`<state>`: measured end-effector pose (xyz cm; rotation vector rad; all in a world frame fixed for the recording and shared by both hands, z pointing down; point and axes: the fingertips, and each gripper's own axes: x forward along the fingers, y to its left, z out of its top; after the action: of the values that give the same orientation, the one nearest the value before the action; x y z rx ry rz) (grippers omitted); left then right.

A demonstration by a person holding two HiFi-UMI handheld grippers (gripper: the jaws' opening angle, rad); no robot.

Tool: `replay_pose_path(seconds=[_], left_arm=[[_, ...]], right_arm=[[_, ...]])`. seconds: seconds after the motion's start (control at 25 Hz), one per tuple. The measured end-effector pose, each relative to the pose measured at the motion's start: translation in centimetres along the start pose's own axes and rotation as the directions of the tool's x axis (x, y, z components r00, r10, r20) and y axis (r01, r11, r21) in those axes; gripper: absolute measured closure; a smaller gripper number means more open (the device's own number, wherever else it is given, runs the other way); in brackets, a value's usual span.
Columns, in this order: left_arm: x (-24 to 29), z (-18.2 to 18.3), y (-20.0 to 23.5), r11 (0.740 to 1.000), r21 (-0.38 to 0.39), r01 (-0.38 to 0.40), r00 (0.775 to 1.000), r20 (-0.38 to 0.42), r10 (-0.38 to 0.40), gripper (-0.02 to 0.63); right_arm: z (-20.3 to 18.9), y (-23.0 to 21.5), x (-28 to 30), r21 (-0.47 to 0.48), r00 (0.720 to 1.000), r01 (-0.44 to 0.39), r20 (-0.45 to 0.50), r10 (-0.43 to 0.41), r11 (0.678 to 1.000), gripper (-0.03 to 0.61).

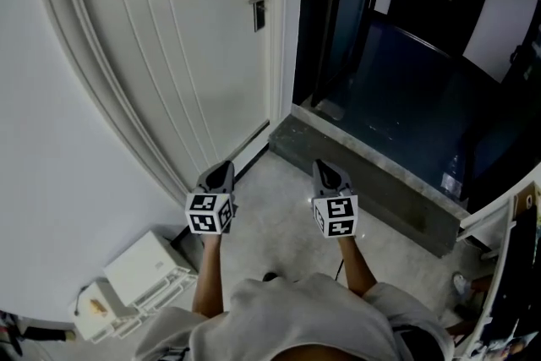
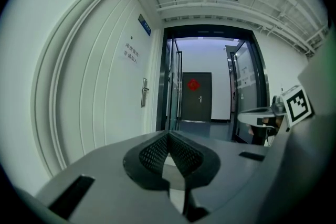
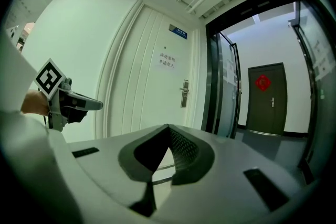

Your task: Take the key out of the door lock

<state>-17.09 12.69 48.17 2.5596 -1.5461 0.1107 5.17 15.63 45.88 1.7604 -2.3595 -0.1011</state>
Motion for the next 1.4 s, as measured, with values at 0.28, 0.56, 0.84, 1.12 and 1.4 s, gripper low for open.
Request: replay_pose_path(seconds=[0.28, 0.56, 0.84, 1.12, 1.4], left_arm=[[3.7, -0.3, 2.6, 1.0, 0.004, 0.008, 1.0, -0.024, -0.008, 0.595], [7.4, -0.3, 3.9, 1.0, 0.01, 0.012, 0.999, -0.036, -0.012, 0.595], [13.1, -0.2, 5.0, 1.0, 0.018, 0.02, 0.999, -0.044, -0.019, 0.595], [21.7, 1.0, 7.1, 1.0, 0.024, 0.009, 0.999, -0.04, -0.008, 0.595], [31.4, 3.8, 9.4, 1.0, 0.025, -0.006, 0.999, -0.042, 0.007, 0.595]], right_arm=[[-0.8, -0.4, 4.5, 0.015, 1.0, 0.006, -0.016, -0.005, 1.0, 0.555], [-2.0, -2.1, 7.8, 0.026, 0.999, 0.011, -0.039, -0.01, 1.0, 0.555], [-3.1, -4.8, 12.7, 0.031, 0.999, 0.009, -0.038, -0.008, 0.999, 0.555], [-3.5, -9.1, 20.4, 0.028, 1.0, -0.002, -0.031, 0.003, 1.0, 0.555], [-2.2, -14.9, 29.6, 0.019, 1.0, -0.017, -0.021, 0.017, 1.0, 0.555]])
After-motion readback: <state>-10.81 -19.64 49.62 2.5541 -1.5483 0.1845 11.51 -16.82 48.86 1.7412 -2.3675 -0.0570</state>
